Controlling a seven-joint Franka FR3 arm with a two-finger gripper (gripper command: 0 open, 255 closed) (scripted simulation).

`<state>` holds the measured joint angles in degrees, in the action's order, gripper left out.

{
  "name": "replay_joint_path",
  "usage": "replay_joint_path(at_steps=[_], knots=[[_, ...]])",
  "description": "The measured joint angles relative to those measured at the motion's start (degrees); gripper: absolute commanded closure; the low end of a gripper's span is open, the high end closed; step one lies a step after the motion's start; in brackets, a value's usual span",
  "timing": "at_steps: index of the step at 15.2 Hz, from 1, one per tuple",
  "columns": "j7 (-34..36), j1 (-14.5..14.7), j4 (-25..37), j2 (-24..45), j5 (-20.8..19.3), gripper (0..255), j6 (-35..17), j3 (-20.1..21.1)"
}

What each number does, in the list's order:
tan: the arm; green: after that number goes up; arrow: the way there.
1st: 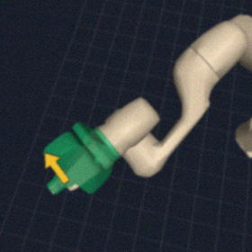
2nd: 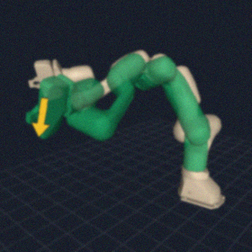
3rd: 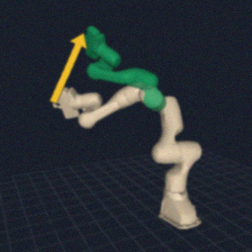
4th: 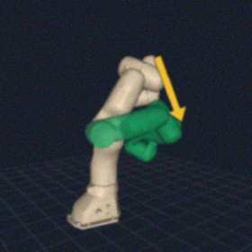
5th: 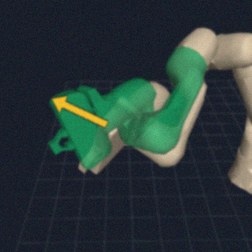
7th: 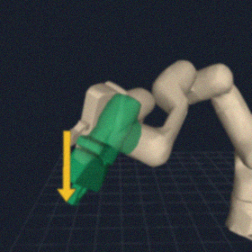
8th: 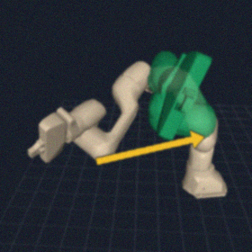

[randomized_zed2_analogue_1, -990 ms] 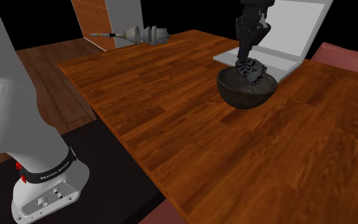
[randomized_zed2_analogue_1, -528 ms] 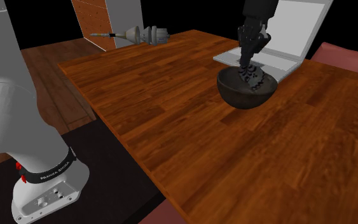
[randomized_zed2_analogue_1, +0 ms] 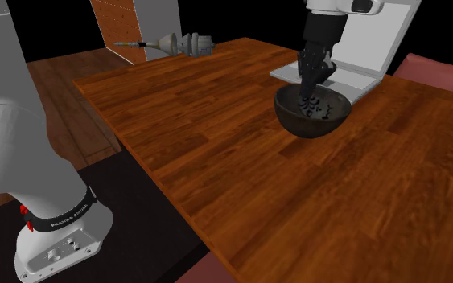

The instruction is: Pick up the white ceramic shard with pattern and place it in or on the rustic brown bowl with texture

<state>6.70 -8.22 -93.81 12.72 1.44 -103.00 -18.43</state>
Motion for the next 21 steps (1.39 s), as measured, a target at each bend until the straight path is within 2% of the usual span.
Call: replay_joint_path(at_steps=[5,6,12,17,21], knots=[[0.02,0.02,-0.19,0.05,0.02,255,-0.27,0.02],[0.02,0.01,-0.20,0.05,0.02,0,-0.28,0.02],[0.02,0.00,-0.23,0.06,0.01,0,-0.28,0.01],[0.00,-0.14,6.65,0.28,0.05,0,6.29,-0.05],[-0.03,-0.18,7.60,0.49,0.12,0,7.11,-0.05]])
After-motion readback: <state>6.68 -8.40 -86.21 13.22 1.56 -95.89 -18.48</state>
